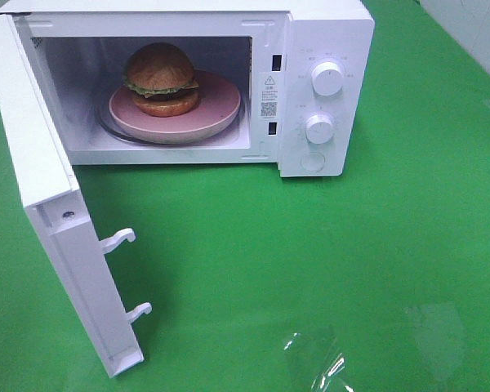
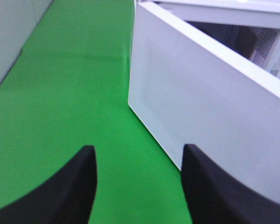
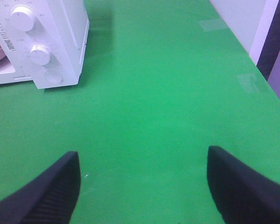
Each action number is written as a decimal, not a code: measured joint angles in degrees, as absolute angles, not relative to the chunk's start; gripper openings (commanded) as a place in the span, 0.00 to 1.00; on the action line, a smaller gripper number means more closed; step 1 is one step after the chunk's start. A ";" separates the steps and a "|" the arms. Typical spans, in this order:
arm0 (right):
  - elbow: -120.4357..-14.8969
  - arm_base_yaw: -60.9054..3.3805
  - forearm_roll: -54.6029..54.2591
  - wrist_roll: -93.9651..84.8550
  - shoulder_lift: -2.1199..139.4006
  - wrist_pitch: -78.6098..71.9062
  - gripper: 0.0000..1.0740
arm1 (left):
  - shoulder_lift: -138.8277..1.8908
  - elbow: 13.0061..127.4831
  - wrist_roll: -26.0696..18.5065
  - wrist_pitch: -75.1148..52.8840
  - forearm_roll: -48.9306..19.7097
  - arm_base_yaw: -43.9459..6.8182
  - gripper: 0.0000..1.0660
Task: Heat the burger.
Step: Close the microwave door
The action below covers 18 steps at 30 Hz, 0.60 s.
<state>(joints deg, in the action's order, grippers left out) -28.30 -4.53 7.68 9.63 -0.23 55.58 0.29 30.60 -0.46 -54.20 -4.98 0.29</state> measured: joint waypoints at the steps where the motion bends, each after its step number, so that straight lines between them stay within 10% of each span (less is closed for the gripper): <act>1: -28.30 -4.53 7.68 9.63 -0.23 55.58 0.68 | 0.29 30.60 -0.46 -50.88 -4.41 0.29 0.27; 10: -28.30 -4.53 7.68 9.63 -0.23 55.58 0.68 | -5.67 28.48 -0.40 -35.47 -2.18 0.29 0.01; 18: -28.30 -4.53 7.68 9.63 -0.23 55.58 0.68 | -17.65 26.13 0.00 -21.49 -2.12 0.29 0.00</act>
